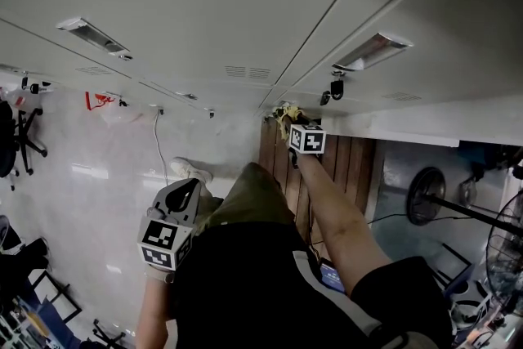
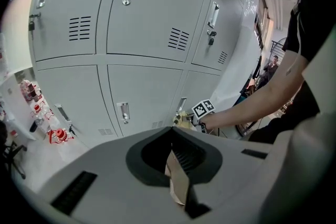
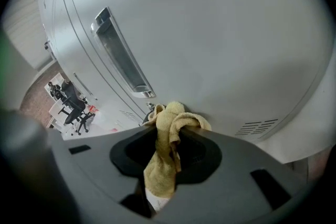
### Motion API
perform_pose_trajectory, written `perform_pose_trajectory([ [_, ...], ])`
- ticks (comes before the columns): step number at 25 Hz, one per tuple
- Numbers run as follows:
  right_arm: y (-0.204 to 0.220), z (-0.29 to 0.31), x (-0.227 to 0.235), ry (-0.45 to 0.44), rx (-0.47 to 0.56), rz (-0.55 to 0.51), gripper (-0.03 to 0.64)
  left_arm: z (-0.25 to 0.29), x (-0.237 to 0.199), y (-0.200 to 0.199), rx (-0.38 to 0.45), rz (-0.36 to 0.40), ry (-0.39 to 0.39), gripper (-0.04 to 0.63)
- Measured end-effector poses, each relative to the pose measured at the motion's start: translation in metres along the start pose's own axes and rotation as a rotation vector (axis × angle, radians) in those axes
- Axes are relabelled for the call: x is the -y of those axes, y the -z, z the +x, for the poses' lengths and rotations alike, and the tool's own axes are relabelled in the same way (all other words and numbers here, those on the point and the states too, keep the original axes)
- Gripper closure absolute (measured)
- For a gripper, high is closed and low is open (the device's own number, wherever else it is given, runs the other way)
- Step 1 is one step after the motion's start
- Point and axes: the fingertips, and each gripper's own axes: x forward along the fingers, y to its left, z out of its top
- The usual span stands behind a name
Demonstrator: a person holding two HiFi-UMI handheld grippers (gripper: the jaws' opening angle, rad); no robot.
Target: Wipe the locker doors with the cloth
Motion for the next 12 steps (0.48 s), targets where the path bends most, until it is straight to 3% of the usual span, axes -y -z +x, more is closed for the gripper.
perform_pose_trajectory([
  [4, 0.004, 0.005, 0.002, -0.015, 0.006, 0.025, 0.507, 0.0, 0.0, 0.003, -0.005, -0.004, -0.006, 0.588],
  [12, 0.009, 0.006, 0.018, 0.027, -0.019, -0.032, 0.506, 0.005, 0.004, 0.002, -0.012, 0.004, -0.002, 0.588],
])
